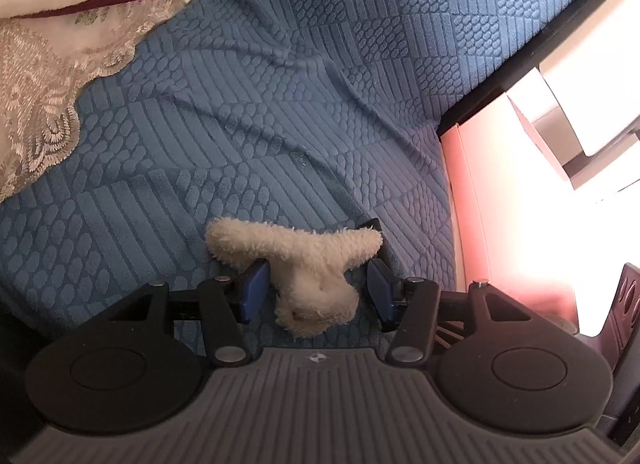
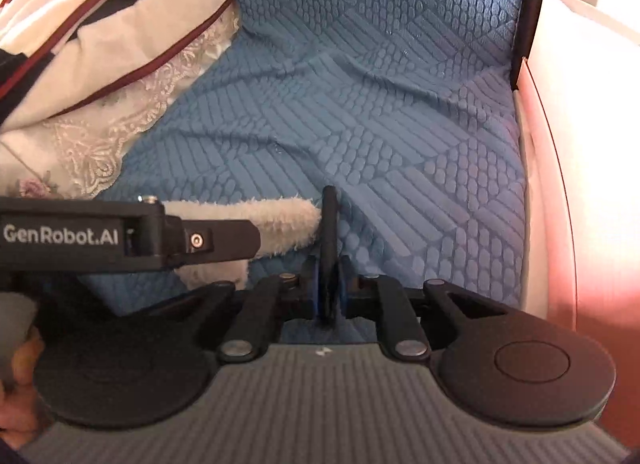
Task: Organize rigid objects
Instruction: 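Lift the fluffy toy with the left tool while the right carries the USB stick over the box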
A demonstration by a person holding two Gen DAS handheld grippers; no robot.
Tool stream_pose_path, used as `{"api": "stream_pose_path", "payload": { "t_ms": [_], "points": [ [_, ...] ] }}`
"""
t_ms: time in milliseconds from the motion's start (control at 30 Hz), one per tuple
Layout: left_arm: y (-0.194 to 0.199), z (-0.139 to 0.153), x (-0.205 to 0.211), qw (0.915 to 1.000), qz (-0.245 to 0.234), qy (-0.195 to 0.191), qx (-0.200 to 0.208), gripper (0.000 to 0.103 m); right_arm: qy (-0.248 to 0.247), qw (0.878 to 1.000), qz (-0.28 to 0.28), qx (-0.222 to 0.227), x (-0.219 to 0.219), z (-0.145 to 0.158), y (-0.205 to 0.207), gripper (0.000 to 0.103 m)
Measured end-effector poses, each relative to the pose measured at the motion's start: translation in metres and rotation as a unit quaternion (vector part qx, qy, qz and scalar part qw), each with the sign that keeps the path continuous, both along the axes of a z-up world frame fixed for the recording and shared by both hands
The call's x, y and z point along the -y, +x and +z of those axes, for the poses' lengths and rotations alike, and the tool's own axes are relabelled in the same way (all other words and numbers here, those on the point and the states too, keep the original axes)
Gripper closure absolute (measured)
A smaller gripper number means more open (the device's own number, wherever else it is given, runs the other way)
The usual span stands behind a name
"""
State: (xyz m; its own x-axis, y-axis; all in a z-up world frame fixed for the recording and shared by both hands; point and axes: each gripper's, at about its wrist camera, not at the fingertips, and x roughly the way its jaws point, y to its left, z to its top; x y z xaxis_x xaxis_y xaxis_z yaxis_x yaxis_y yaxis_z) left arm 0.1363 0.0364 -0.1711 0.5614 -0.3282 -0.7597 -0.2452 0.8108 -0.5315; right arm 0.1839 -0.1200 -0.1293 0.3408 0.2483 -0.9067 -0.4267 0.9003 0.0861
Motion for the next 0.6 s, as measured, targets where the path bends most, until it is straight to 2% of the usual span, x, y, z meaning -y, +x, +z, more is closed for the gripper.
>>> {"api": "stream_pose_path", "payload": {
  "t_ms": [133,300,367,400,600],
  "points": [
    [0.001,0.004,0.01,0.9988,-0.027,0.039,0.009,0.044,-0.022,1.0,-0.005,0.009,0.004,0.005,-0.003,0.09],
    [0.002,0.003,0.023,0.9955,-0.051,0.078,0.015,0.044,-0.019,0.999,-0.033,0.024,0.018,0.014,-0.004,0.09],
    [0.001,0.002,0.031,0.993,-0.064,0.097,0.02,0.05,-0.021,0.999,-0.039,0.023,0.022,0.015,-0.005,0.09],
    [0.0,0.002,0.033,0.9919,-0.066,0.107,0.02,0.058,-0.023,0.999,-0.041,0.023,0.023,0.015,-0.005,0.09],
    [-0.004,0.005,0.031,0.9911,-0.057,0.116,0.03,0.063,-0.017,0.998,-0.051,0.023,0.029,0.019,-0.013,0.09]
  ]
}}
